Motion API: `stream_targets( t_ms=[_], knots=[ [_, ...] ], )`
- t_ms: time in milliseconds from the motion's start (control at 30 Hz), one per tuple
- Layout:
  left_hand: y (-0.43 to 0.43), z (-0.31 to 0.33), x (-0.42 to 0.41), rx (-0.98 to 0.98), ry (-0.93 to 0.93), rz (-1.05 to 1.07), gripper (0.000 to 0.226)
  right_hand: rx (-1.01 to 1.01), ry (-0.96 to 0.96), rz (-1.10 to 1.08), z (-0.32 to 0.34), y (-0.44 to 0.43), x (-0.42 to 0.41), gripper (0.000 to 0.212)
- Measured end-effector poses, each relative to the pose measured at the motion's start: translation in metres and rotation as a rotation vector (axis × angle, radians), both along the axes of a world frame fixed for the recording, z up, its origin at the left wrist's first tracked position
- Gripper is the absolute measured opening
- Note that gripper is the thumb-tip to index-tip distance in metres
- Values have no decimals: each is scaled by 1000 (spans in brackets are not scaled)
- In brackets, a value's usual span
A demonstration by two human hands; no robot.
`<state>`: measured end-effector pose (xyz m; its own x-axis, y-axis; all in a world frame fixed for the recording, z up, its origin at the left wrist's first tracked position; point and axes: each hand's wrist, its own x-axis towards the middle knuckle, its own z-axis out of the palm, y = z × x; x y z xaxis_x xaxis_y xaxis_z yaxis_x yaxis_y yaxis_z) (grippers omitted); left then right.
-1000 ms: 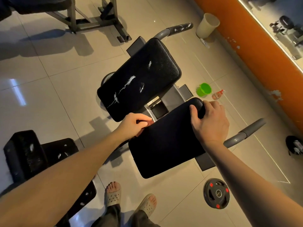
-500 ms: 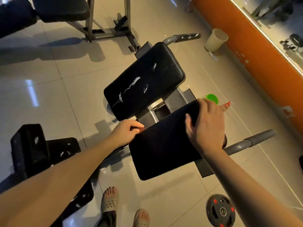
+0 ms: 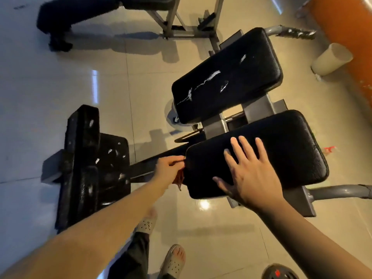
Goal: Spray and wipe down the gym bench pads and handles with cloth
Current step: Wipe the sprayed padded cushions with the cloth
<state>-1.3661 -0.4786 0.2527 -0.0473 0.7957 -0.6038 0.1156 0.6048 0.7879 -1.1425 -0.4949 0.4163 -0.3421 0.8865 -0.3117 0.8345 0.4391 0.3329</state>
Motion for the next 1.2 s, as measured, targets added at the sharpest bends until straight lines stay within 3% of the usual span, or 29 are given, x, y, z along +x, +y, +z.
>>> stream_targets(
  t_ms=[100, 267, 500, 733, 1033, 1200],
  knots=[
    [15, 10, 7, -6, -105, 226, 29, -15, -20, 55, -3, -1, 1, 95],
    [22, 25, 15, 13, -148, 196, 31, -87, -95, 203, -13, -1, 8, 106],
    [-62, 37, 13, -21, -227, 298, 34, -53, -92, 235, -23, -3, 9, 101],
    [-2, 28, 31, -124, -310, 467, 31, -56, -85, 220, -19, -9, 5, 98],
    [-86, 18, 18, -234, -497, 391, 38, -92, -101, 202, -18, -9, 4, 100],
    [-41, 3, 36, -193, -534, 540, 36, -77, -116, 221, -13, -3, -3, 98]
  ],
)
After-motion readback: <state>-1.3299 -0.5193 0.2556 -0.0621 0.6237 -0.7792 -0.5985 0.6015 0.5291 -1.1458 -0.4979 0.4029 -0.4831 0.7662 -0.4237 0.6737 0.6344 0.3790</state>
